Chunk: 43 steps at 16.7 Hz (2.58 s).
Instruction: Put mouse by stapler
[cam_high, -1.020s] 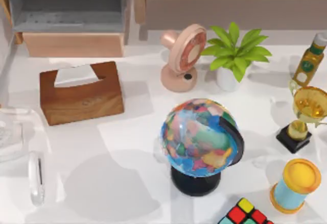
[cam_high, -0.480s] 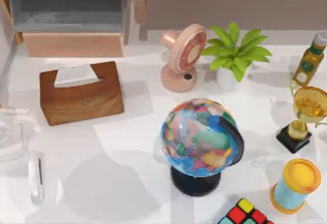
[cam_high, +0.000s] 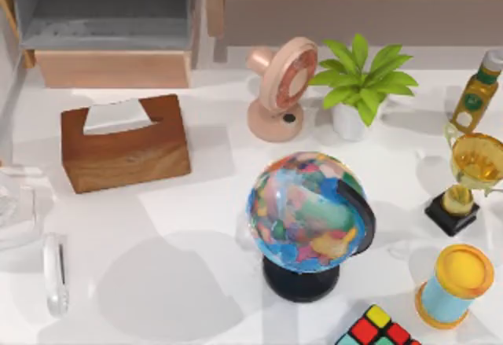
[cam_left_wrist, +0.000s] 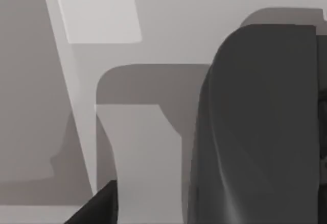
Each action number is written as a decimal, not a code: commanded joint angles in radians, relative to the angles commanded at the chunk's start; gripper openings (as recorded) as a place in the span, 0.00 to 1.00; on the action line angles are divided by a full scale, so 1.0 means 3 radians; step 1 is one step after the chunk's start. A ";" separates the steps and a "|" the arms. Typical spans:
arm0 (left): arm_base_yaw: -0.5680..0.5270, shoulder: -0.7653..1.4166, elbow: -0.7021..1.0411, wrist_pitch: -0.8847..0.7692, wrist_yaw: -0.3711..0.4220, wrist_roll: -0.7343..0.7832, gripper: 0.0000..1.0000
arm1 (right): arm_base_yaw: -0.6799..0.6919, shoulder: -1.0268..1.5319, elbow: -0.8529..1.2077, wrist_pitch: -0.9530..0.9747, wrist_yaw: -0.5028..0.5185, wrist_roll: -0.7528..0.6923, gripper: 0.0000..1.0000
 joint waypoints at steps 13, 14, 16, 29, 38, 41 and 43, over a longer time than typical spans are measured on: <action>0.0000 0.0000 0.0000 0.0000 0.0000 0.0000 0.17 | 0.0000 0.0000 0.0000 0.0000 0.0000 0.0000 1.00; 0.0000 0.0000 0.0000 0.0000 0.0000 0.0000 0.10 | 0.0000 0.0000 0.0000 0.0000 0.0000 0.0000 1.00; 0.0000 0.0000 0.0000 0.0000 0.0000 0.0000 0.00 | 0.0000 0.0000 0.0000 0.0000 0.0000 0.0000 1.00; 0.0034 -0.0234 -0.0117 -0.0020 0.0001 -0.0167 0.00 | 0.0000 0.0000 0.0000 0.0000 0.0000 0.0000 1.00; -0.0317 -0.1538 -0.1091 0.0446 -0.0205 -0.1229 0.00 | 0.0000 0.0000 0.0000 0.0000 0.0000 0.0000 1.00; -0.0684 -0.1993 -0.1619 0.0665 -0.0289 -0.1676 0.00 | 0.0000 0.0000 0.0000 0.0000 0.0000 0.0000 1.00; -0.0973 -0.2265 -0.2019 0.0804 -0.0332 -0.1978 0.00 | 0.0000 0.0000 0.0000 0.0000 0.0000 0.0000 1.00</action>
